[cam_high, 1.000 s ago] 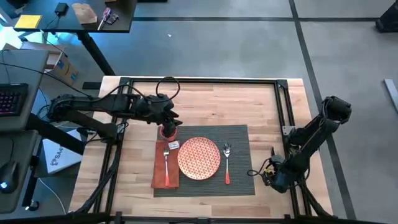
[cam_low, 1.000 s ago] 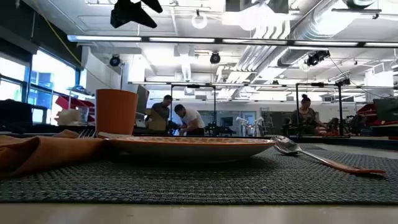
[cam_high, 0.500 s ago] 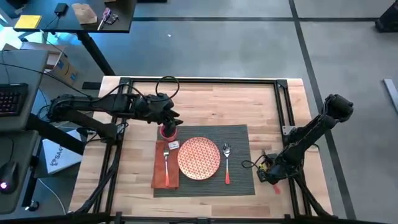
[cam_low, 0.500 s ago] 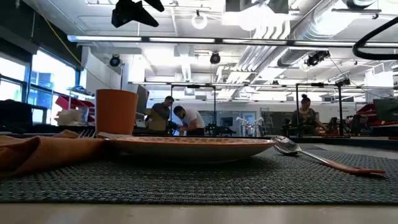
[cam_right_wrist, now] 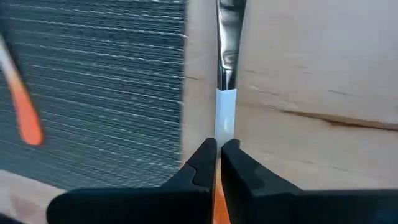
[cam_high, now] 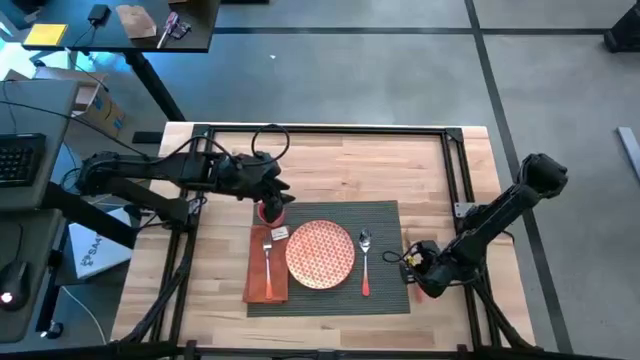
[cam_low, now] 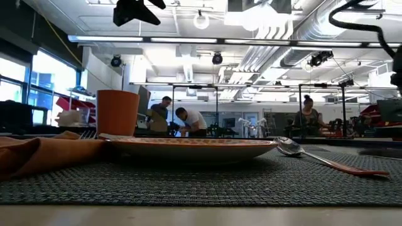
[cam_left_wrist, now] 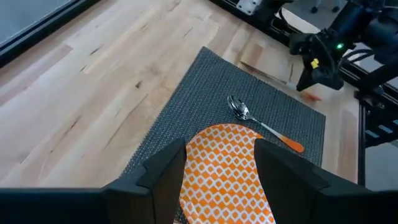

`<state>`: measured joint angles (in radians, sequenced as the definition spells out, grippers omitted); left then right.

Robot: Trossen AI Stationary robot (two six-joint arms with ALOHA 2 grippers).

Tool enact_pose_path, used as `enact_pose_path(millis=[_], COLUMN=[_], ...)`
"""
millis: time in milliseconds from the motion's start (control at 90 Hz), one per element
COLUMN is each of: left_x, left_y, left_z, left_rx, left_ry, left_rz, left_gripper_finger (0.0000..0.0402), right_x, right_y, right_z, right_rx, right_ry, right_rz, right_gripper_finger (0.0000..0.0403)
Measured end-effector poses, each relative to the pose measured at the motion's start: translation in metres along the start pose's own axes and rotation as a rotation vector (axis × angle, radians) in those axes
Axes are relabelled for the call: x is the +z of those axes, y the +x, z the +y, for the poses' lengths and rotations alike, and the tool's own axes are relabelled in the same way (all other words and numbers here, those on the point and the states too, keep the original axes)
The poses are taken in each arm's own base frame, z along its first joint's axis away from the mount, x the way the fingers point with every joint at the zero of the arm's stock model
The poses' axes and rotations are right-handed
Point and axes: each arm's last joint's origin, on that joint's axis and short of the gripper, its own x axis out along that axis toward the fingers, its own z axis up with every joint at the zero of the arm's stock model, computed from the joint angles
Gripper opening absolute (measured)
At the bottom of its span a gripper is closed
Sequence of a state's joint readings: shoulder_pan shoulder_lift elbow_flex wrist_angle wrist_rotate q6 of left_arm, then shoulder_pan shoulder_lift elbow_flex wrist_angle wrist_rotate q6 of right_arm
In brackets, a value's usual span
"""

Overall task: Set table place
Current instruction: Put the orange table knife on the table gray placemat to the right of the orange spoon

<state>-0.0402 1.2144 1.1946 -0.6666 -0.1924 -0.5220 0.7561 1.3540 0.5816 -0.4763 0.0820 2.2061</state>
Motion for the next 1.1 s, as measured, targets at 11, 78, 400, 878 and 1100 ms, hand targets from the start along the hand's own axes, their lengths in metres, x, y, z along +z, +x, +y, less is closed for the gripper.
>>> enact_pose_path(millis=[11, 78, 400, 878, 1100], left_x=[0.000, 0.000, 0.000, -0.001, -0.002], left_y=[0.000, 0.000, 0.000, 0.000, 0.000], left_z=[0.000, 0.000, 0.000, 0.000, 0.001], left_rx=[0.000, 0.000, -0.001, -0.010, -0.005], left_ry=[0.000, 0.001, 0.003, 0.005, 0.034], left_rz=[0.000, 0.001, 0.003, 0.019, 0.028], left_gripper_finger=[0.0177, 0.0177, 0.0177, 0.0177, 0.0177], right_x=[0.001, 0.006, 0.035, 0.054, 0.063], right_y=[0.000, 0.000, 0.003, 0.003, 0.013], right_z=[0.001, 0.010, 0.037, 0.024, 0.032], right_rx=[0.006, 0.044, 0.131, -0.072, -0.053], right_ry=[0.000, 0.000, -0.027, 0.091, 0.081], right_rz=[0.002, 0.011, 0.010, -0.017, -0.022], right_gripper_finger=[0.0001, 0.0001, 0.0000, 0.0000, 0.0000])
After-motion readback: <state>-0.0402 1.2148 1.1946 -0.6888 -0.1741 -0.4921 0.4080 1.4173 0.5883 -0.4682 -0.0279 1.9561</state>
